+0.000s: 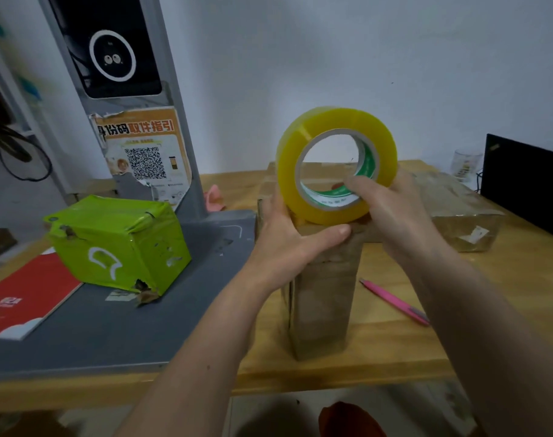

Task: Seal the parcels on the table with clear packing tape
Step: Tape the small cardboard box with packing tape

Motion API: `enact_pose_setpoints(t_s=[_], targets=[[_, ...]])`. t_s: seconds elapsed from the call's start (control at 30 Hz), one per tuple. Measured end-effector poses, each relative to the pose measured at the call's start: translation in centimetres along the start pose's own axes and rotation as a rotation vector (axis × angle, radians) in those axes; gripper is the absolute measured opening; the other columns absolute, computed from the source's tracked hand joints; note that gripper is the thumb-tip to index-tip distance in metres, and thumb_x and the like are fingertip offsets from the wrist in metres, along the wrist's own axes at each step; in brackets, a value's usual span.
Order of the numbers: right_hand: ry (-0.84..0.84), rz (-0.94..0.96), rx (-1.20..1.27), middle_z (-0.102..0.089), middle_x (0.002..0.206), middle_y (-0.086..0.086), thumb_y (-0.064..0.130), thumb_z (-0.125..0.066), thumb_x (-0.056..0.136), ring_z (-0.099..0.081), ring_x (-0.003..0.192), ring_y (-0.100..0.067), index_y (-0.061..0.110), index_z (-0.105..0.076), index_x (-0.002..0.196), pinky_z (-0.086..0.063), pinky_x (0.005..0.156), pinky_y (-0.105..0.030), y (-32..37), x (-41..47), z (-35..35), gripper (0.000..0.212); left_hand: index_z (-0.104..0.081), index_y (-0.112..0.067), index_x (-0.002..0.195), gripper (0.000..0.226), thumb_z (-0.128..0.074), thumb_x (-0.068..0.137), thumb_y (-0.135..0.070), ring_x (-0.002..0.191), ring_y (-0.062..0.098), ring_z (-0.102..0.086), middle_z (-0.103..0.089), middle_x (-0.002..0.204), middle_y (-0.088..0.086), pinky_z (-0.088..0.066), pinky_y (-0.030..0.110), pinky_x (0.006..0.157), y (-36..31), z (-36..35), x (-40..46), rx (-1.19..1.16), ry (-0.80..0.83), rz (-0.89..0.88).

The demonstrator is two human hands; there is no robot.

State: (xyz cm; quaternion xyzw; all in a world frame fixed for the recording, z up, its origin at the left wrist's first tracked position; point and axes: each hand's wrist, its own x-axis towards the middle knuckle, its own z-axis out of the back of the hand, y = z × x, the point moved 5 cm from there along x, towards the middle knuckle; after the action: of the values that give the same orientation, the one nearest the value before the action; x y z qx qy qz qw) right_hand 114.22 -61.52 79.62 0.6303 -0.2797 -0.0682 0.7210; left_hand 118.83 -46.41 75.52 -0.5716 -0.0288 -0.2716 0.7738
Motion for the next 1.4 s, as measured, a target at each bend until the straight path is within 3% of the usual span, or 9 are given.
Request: enact_pose_setpoints(t_s=[0.17,0.33,0.67,0.87,0.97,1.07,1.13,1.23,1.4], targets=[[0.001,-0.177,0.292,-0.07,0.109,-0.013,0.01,-0.06,0.092,-0.072,0.088,-0.023,0.01,-0.055,0.126,-0.057,0.054,-0.033,-1.6,1.2,2.1,0.035,-0.018,-0.029,0.156,0.13,-0.068,0.047,-0.079,0.142,0.014,-0.03,-0.026,0.154,-0.007,-0.035,0.044,0.116,-0.7,0.0,-0.3,0.113,0.031,0.032],[-0.027,-0.267,0.397,-0.071,0.11,-0.015,0.002,-0.055,0.092,-0.072,0.093,-0.028,0.013,-0.06,0.113,-0.059,0.073,-0.053,-4.1,1.2,4.7,0.024,-0.012,-0.03,0.158,0.131,-0.066,0.047,-0.076,0.143,0.009,-0.028,-0.019,0.156,-0.016,-0.033,0.041,0.117,-0.4,1.3,-1.1,0.066,0.017,0.087],[0.018,-0.354,0.537,-0.072,0.108,-0.016,-0.006,-0.048,0.093,-0.073,0.089,-0.029,0.011,-0.06,0.114,-0.058,0.058,-0.045,-7.5,-0.9,2.4,0.029,-0.017,-0.029,0.158,0.12,-0.076,0.061,-0.068,0.129,-0.008,-0.015,-0.021,0.154,-0.011,-0.019,0.019,0.102,-1.7,3.1,-0.9,0.25,0.231,0.113],[0.095,-0.23,0.361,-0.072,0.108,-0.012,-0.005,-0.052,0.092,-0.071,0.096,-0.028,0.012,-0.061,0.119,-0.06,0.07,-0.049,-4.9,-0.8,1.2,0.034,-0.008,-0.041,0.157,0.138,-0.073,0.041,-0.081,0.143,0.022,-0.019,-0.028,0.154,-0.003,-0.021,0.048,0.119,-2.7,3.8,1.2,0.787,0.409,0.093],[0.08,-0.165,0.264,-0.071,0.108,-0.011,-0.004,-0.055,0.091,-0.07,0.096,-0.025,0.016,-0.063,0.111,-0.06,0.075,-0.049,-3.1,-0.5,1.5,0.029,-0.015,-0.039,0.157,0.137,-0.086,0.044,-0.067,0.144,0.005,-0.016,-0.028,0.159,-0.009,-0.011,0.015,0.117,-2.4,3.6,0.7,0.533,0.292,-0.042],[0.076,-0.113,0.246,-0.072,0.106,-0.007,0.004,-0.065,0.088,-0.072,0.092,-0.021,0.017,-0.06,0.12,-0.061,0.066,-0.041,-2.1,-0.4,1.1,0.035,-0.019,-0.033,0.156,0.124,-0.084,0.052,-0.049,0.107,-0.043,-0.015,-0.028,0.147,-0.022,-0.013,-0.016,0.079,-1.2,3.3,-0.9,0.182,0.134,-0.118],[0.061,-0.148,0.356,-0.072,0.107,-0.007,0.008,-0.073,0.083,-0.072,0.094,-0.022,0.012,-0.059,0.125,-0.06,0.071,-0.037,-3.0,-0.8,0.0,0.044,-0.018,-0.032,0.156,0.12,-0.087,0.059,-0.048,0.117,-0.04,-0.016,-0.029,0.146,-0.027,-0.025,-0.006,0.097,0.5,2.5,-1.9,0.015,0.065,-0.093],[0.064,-0.228,0.364,-0.074,0.106,-0.005,0.013,-0.081,0.076,-0.07,0.101,-0.022,0.013,-0.064,0.118,-0.055,0.092,-0.045,-5.6,-2.0,-2.4,0.045,-0.016,-0.042,0.155,0.125,-0.089,0.055,-0.059,0.142,0.003,-0.034,-0.034,0.156,-0.012,-0.037,0.041,0.116,3.8,1.7,-3.8,-0.074,0.007,-0.008],[0.131,-0.217,0.146,-0.072,0.098,0.005,0.009,-0.075,0.083,-0.068,0.091,-0.008,0.02,-0.065,0.112,-0.057,0.079,-0.026,-8.4,-3.3,-5.3,0.032,-0.02,-0.037,0.154,0.126,-0.091,0.052,-0.06,0.139,0.007,-0.04,-0.037,0.153,-0.01,-0.041,0.044,0.113,8.2,2.5,-6.1,-0.063,0.052,0.1]])
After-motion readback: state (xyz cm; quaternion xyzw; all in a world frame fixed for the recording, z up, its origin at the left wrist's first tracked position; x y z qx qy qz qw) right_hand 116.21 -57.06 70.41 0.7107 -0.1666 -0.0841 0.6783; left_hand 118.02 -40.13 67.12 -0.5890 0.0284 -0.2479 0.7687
